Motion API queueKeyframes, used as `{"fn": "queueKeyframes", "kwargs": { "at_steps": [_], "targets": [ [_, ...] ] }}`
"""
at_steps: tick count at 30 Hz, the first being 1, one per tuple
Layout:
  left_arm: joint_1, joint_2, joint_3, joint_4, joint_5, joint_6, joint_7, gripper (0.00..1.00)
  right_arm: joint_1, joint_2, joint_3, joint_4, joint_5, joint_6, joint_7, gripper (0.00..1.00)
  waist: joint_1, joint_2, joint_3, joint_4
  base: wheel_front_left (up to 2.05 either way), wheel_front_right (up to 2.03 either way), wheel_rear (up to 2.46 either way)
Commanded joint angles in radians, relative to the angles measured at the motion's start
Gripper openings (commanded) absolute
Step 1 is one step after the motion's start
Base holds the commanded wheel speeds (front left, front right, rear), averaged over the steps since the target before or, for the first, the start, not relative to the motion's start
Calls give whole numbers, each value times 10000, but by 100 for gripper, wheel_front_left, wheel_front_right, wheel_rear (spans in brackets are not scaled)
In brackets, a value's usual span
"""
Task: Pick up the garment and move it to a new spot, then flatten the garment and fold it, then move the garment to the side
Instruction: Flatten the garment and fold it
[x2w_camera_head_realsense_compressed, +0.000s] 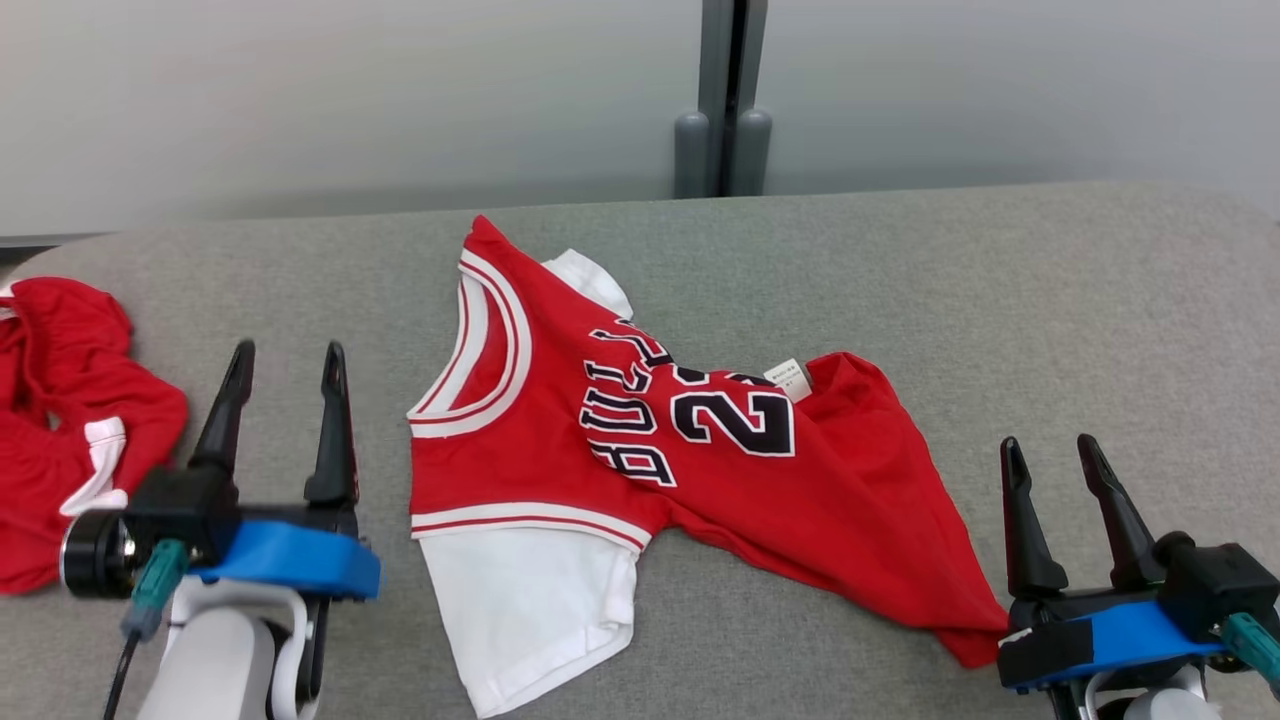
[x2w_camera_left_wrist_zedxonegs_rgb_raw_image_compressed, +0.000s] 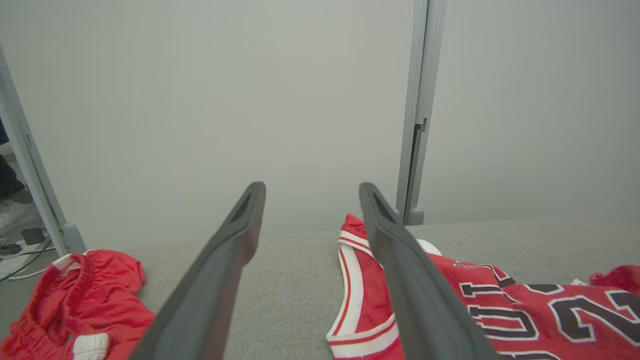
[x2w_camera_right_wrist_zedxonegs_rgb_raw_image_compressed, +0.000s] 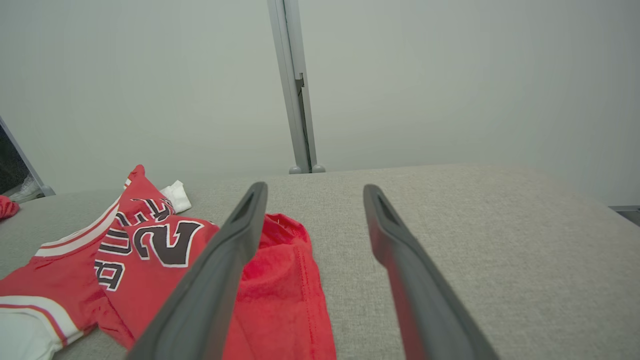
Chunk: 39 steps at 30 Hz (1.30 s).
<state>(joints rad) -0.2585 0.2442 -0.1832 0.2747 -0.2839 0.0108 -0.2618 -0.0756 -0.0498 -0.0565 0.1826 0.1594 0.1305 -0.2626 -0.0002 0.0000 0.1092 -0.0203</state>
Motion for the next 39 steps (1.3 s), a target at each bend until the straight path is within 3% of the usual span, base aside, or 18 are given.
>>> {"fn": "queueKeyframes", "kwargs": {
  "at_steps": [1, 12, 28, 39],
  "targets": [
    [373, -60, 158, -177, 102, 61, -44, 100, 126, -13, -19, 37, -60, 5, -32, 100, 2, 0, -65, 58, 0, 0, 0],
    [2175, -632, 794, -1113, 689, 214, -45, 100, 391, -12, 19, 109, -70, 5, 46, 100, 2, 0, -420, 381, 0, 0, 0],
    [2744, -1085, 1221, -1331, 1042, 35, -45, 100, -16, -35, 195, 203, -434, 5, 467, 100, 2, 0, -401, 525, 0, 0, 0],
    [2187, -1338, 1196, -1157, 1224, -248, -46, 100, -2506, -1179, 999, 785, -741, 5, 1996, 100, 2, 0, 25, 912, 0, 0, 0]
  ]
}}
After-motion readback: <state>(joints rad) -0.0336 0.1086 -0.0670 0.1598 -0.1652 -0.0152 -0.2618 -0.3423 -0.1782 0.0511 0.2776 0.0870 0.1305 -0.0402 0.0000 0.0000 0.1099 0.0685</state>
